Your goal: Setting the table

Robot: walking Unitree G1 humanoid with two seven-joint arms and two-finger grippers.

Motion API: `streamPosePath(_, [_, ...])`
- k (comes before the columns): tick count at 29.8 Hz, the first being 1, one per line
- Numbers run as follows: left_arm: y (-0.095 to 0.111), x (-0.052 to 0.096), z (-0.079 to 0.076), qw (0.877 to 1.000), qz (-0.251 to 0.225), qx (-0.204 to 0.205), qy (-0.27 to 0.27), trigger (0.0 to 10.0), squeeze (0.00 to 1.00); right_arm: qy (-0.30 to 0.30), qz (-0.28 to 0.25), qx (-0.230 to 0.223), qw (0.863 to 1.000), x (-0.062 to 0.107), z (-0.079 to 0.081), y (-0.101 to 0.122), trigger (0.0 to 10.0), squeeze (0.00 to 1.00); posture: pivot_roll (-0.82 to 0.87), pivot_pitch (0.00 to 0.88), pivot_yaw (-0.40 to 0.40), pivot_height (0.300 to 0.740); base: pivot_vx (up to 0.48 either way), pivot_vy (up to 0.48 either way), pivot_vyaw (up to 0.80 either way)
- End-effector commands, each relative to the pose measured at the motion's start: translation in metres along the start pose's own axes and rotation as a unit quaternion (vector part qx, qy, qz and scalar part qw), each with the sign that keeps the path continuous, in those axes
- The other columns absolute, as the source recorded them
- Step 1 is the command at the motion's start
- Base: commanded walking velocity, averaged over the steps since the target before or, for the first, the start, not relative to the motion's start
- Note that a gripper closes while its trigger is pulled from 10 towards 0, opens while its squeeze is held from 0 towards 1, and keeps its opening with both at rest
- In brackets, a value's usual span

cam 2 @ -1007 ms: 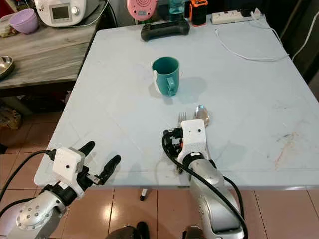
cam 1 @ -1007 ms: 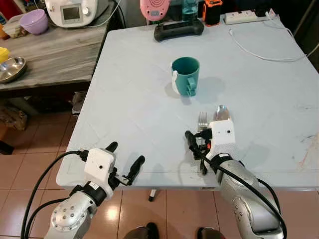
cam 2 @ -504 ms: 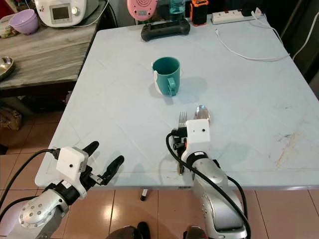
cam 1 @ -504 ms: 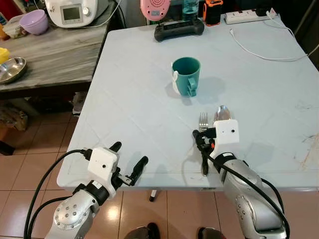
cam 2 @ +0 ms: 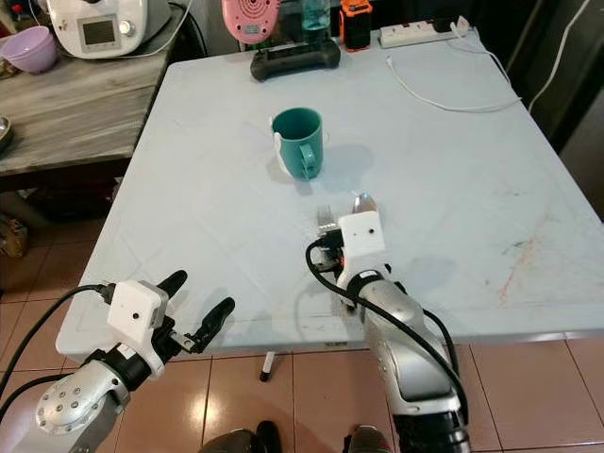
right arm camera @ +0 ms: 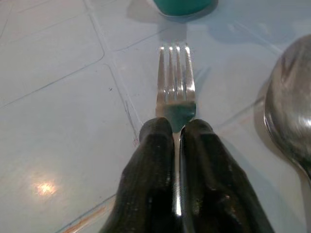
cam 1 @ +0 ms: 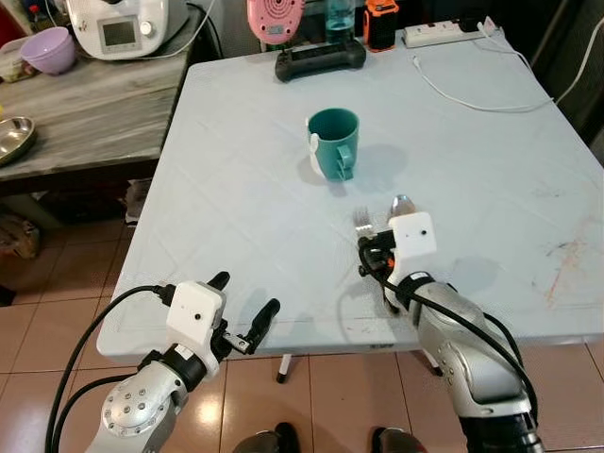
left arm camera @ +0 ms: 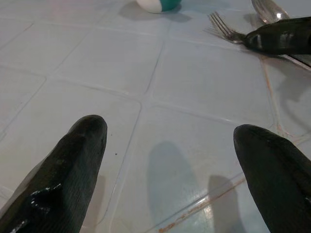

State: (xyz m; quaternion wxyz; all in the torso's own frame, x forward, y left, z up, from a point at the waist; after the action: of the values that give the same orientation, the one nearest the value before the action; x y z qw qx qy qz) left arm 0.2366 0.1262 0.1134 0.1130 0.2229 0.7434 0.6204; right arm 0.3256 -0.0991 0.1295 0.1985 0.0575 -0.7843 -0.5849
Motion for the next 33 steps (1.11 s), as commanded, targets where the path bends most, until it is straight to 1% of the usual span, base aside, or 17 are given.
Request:
streamPosePath(1, [-0.001, 0.004, 0.004, 1.000, 0.008, -0.010, 0.011, 10.0, 0.00, 0.046, 0.066, -0.007, 0.997, -0.005, 0.022, -0.032, 0.0, 0.00, -0.04, 0.203, 0.170, 0.740, 0.000, 0.000, 0.00])
streamPosePath(5, [-0.001, 0.003, 0.004, 1.000, 0.009, -0.012, 0.012, 10.0, 0.00, 0.066, 0.050, 0.010, 0.997, -0.009, 0.032, -0.025, 0.0, 0.00, -0.04, 0.204, 0.170, 0.740, 0.000, 0.000, 0.00])
streamPosePath(7, [-0.001, 0.003, 0.005, 1.000, 0.009, -0.014, 0.013, 10.0, 0.00, 0.064, 0.042, 0.011, 0.997, -0.010, 0.031, -0.022, 0.0, 0.00, -0.04, 0.205, 0.173, 0.740, 0.000, 0.000, 0.00])
streamPosePath(9, [0.000, 0.003, 0.006, 1.000, 0.009, -0.015, 0.014, 10.0, 0.00, 0.056, 0.037, 0.014, 0.998, -0.010, 0.029, -0.020, 1.1, 0.00, -0.04, 0.206, 0.173, 0.740, 0.000, 0.000, 0.00])
streamPosePath(10, [0.000, 0.003, 0.006, 1.000, 0.009, -0.015, 0.015, 10.0, 0.00, 0.048, 0.029, 0.012, 0.998, -0.009, 0.027, -0.018, 8.6, 0.00, -0.04, 0.206, 0.173, 0.740, 0.000, 0.000, 0.00])
streamPosePath(11, [0.000, 0.003, 0.006, 1.000, 0.009, -0.015, 0.015, 10.0, 0.00, 0.043, 0.021, 0.006, 0.999, -0.007, 0.025, -0.016, 10.0, 0.00, -0.04, 0.206, 0.175, 0.740, 0.000, 0.000, 0.00])
streamPosePath(12, [0.000, 0.003, 0.006, 1.000, 0.009, -0.015, 0.015, 10.0, 0.00, 0.043, 0.021, 0.006, 0.999, -0.007, 0.025, -0.016, 10.0, 0.00, -0.04, 0.206, 0.175, 0.740, 0.000, 0.000, 0.00])
streamPosePath(13, [0.000, 0.003, 0.006, 1.000, 0.009, -0.014, 0.015, 10.0, 0.00, 0.031, 0.010, 0.000, 0.999, -0.005, 0.021, -0.014, 10.0, 0.98, -0.05, 0.207, 0.177, 0.740, 0.000, 0.000, 0.00])
streamPosePath(14, [0.000, 0.003, 0.006, 1.000, 0.009, -0.014, 0.015, 10.0, 0.00, 0.025, 0.003, -0.001, 1.000, -0.003, 0.019, -0.012, 10.0, 1.00, -0.05, 0.207, 0.179, 0.740, 0.000, 0.000, 0.00])
streamPosePath(18, [0.000, 0.002, 0.006, 1.000, 0.009, -0.013, 0.015, 10.0, 0.00, 0.001, -0.010, 0.005, 1.000, 0.002, 0.014, -0.010, 10.0, 1.00, -0.05, 0.208, 0.181, 0.740, 0.000, 0.000, 0.00])
streamPosePath(19, [0.000, 0.002, 0.005, 1.000, 0.009, -0.013, 0.014, 10.0, 0.00, -0.002, -0.020, -0.007, 1.000, 0.004, 0.014, -0.007, 10.0, 1.00, -0.05, 0.210, 0.183, 0.740, 0.000, 0.000, 0.00])
streamPosePath(23, [-0.001, 0.001, 0.005, 1.000, 0.010, -0.012, 0.010, 10.0, 0.00, -0.013, -0.036, -0.011, 0.999, 0.007, 0.014, 0.000, 10.0, 1.00, -0.06, 0.213, 0.185, 0.740, 0.000, 0.000, 0.00])
streamPosePath(30, [-0.001, 0.001, 0.005, 1.000, 0.010, -0.012, 0.010, 10.0, 0.00, -0.022, -0.021, -0.005, 1.000, 0.011, 0.014, -0.005, 10.0, 1.00, -0.06, 0.213, 0.184, 0.740, 0.000, 0.000, 0.00])
streamPosePath(33, [-0.001, 0.001, 0.005, 1.000, 0.011, -0.010, 0.011, 10.0, 0.00, -0.026, -0.015, -0.007, 1.000, 0.017, 0.015, -0.007, 10.0, 1.00, -0.06, 0.214, 0.182, 0.740, 0.000, 0.000, 0.00])
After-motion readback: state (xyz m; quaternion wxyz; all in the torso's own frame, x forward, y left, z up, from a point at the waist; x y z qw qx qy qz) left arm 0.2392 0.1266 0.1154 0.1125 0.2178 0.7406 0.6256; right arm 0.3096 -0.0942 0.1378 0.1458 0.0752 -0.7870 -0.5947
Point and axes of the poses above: a point about 5 cm out from each wrist's last joint towards the gripper, its own x axis pointing back from the gripper into the wrist, its own y axis along the axis of the wrist's last joint, z = x × y, the point moved 3 cm from there along -x, pointing out of the wrist towards the gripper, and after that the axes turned 13 degrees about x, right-handed, at the moved point
